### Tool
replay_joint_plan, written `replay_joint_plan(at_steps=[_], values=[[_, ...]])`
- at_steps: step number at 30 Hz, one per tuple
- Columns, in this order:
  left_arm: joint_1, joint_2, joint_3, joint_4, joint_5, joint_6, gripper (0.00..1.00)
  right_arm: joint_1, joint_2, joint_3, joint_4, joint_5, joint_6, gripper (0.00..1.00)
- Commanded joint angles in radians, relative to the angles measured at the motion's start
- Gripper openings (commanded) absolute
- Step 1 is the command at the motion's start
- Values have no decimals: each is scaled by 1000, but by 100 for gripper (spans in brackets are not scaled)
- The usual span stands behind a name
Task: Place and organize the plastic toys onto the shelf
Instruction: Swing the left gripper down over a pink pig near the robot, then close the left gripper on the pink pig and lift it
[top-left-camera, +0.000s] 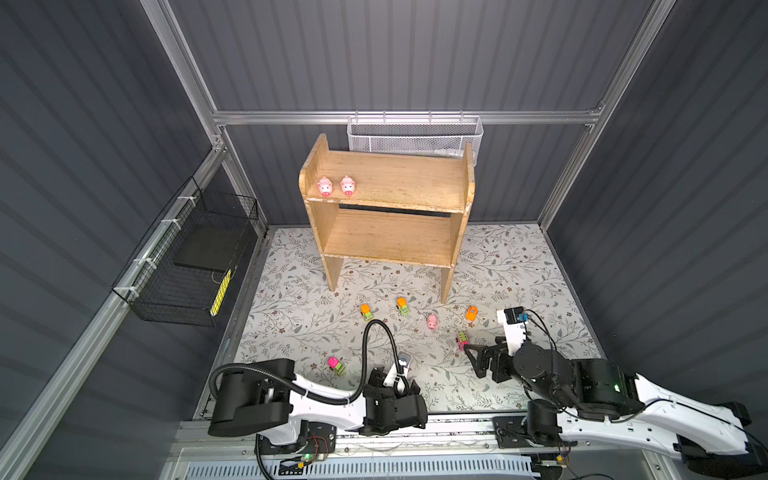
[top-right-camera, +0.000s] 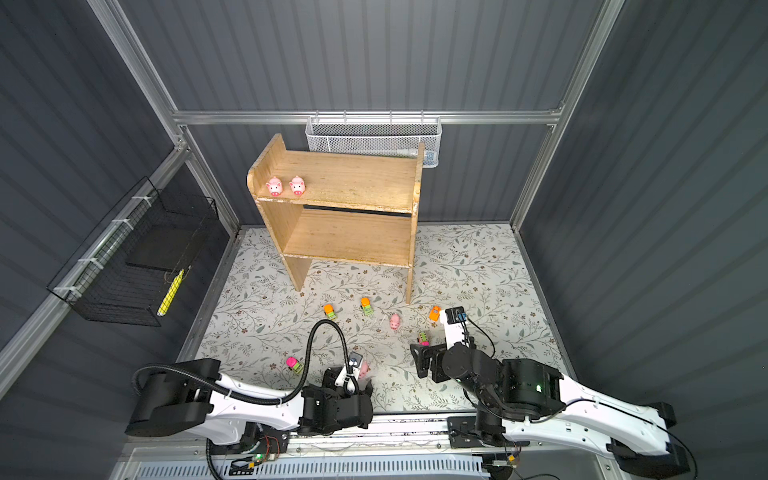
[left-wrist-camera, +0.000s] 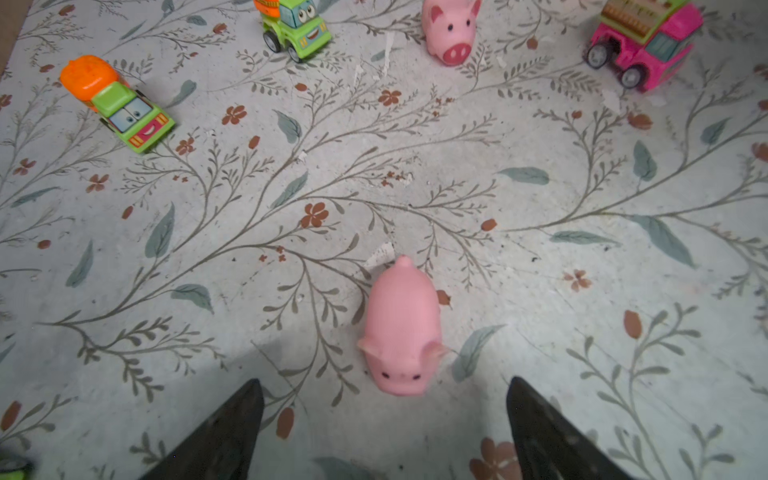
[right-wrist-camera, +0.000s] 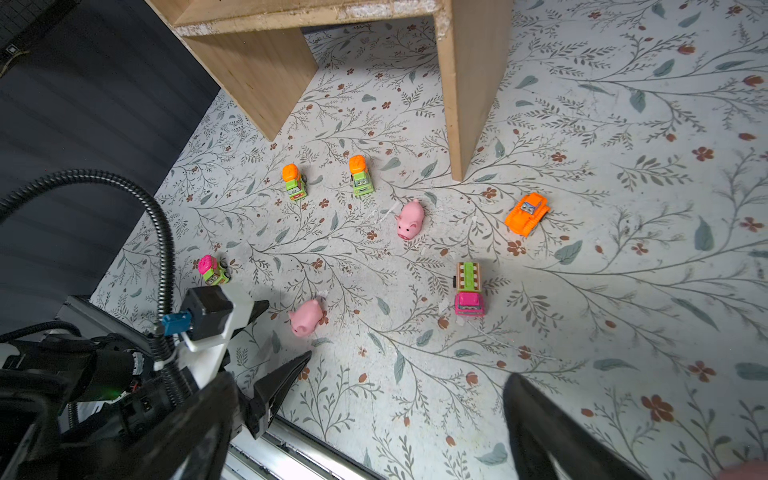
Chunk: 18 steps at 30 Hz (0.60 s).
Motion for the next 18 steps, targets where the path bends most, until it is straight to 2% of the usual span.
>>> replay_joint_plan(at_steps=[1, 6, 11, 18], values=[[35, 27, 8, 69, 28, 33, 89, 5, -10, 4, -42, 25, 4, 99], [74, -8, -62, 177, 49, 56, 83, 5, -44, -16, -43, 20, 18, 99], [77, 12, -95, 272, 42, 93, 76, 6, -54, -13, -76, 27, 21, 99], [76, 10, -189, 423, 31, 109, 75, 4, -45, -7, -83, 25, 12, 99]])
